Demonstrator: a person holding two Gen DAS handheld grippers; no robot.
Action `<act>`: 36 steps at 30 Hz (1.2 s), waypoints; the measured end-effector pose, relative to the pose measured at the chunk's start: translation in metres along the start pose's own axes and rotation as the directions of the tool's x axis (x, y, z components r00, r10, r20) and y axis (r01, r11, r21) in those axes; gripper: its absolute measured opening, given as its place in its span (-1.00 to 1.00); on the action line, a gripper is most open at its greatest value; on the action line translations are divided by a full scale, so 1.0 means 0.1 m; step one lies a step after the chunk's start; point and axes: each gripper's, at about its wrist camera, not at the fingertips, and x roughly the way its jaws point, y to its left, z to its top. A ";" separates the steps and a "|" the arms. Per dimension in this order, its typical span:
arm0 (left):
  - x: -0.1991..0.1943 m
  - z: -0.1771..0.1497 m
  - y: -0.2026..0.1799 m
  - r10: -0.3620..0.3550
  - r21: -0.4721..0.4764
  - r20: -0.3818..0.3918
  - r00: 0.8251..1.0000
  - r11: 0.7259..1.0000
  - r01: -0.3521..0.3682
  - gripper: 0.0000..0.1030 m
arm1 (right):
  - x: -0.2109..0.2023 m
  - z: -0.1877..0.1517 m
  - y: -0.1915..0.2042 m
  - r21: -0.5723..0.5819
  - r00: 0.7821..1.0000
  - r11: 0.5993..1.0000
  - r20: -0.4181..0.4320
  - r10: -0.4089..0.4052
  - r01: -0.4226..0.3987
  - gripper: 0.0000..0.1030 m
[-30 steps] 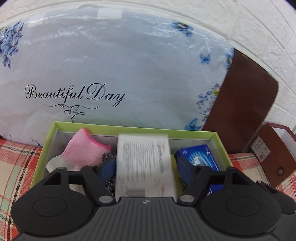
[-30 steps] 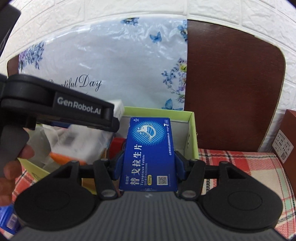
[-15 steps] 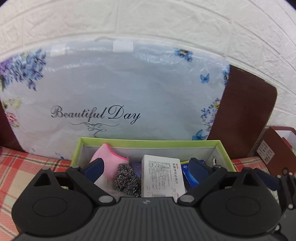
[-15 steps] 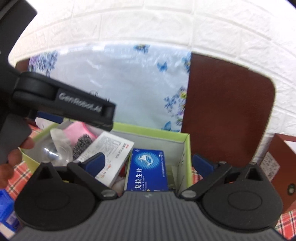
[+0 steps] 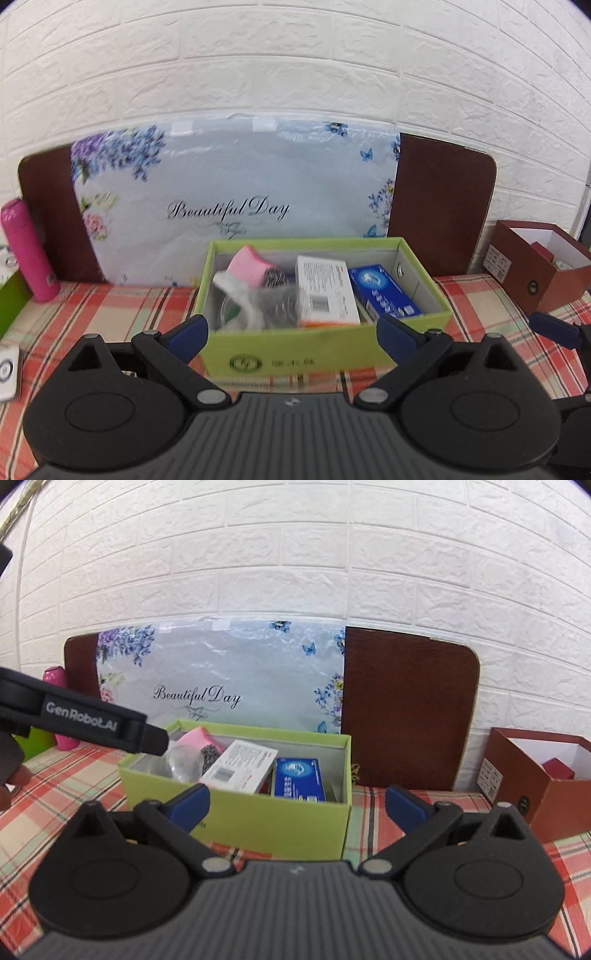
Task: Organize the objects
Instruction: 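Bring both tools back over the remaining items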
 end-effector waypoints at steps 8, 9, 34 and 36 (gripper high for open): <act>-0.21 -0.53 0.19 0.033 -0.052 -0.071 0.997 0.998 -0.036 0.96 | -0.38 -0.44 0.09 0.031 0.997 0.999 -0.068 0.032 -0.030 1.00; -0.22 -0.60 0.21 0.036 -0.061 -0.079 0.996 0.997 -0.041 0.96 | -0.41 -0.49 0.11 0.037 0.996 0.999 -0.077 0.034 -0.031 1.00; -0.25 -1.34 0.73 -0.005 -0.137 -0.190 0.982 0.990 -0.021 0.83 | -0.50 -1.20 0.57 0.072 0.971 0.996 -0.232 0.060 -0.044 1.00; -0.19 -1.24 0.76 -0.006 -0.154 -0.173 0.985 0.988 -0.021 0.82 | -0.51 -1.19 0.57 0.073 0.972 0.997 -0.227 0.056 -0.040 1.00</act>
